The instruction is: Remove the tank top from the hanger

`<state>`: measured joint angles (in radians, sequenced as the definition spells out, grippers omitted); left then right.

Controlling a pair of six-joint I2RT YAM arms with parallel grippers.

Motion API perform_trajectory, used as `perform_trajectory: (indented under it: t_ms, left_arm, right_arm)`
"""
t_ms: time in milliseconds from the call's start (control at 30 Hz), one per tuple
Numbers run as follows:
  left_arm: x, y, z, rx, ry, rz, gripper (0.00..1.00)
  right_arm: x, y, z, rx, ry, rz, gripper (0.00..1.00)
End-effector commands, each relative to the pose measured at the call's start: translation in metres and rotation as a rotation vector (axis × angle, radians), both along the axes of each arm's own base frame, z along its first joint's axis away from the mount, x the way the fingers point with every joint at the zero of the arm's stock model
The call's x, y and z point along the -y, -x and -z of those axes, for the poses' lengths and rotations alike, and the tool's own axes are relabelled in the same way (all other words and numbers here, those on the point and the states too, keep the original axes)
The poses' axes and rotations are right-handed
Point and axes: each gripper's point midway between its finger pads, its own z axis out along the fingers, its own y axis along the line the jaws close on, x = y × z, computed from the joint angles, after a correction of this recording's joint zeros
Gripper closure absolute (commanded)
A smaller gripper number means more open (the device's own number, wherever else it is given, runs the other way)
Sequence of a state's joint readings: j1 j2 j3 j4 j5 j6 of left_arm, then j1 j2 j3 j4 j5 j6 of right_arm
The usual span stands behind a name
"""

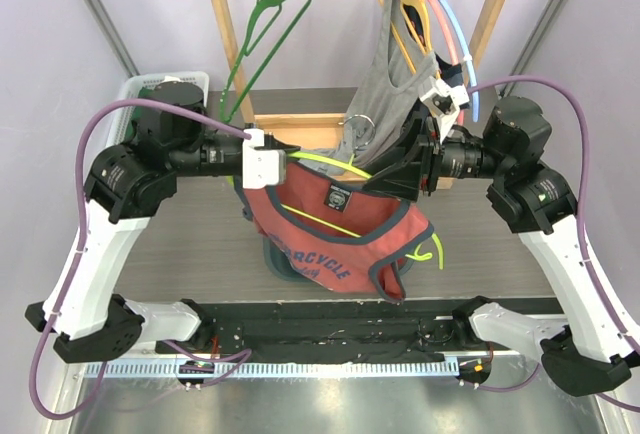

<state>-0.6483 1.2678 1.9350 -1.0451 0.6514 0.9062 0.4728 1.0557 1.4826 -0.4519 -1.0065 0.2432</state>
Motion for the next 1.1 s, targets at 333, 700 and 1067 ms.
perform_trajectory:
  t_ms: [333,700,1067]
  left_arm:
    - [0.016,0.001,-0.039,0.094,0.074,0.033,1.00]
    - [-0.008,-0.020,-0.094,-0.120,0.422,-0.279,0.07]
    - [-0.028,-0.025,-0.051,-0.384,0.529,-0.428,0.18]
  right_arm:
    - [-0.007,-0.001,-0.004,0.004,0.027,-0.008,0.96]
    - [0.037,-0.021,-0.019,0.172,0.107,0.350,0.99]
    - [0.066,-0.017,-0.033,0.256,0.108,0.495,0.99]
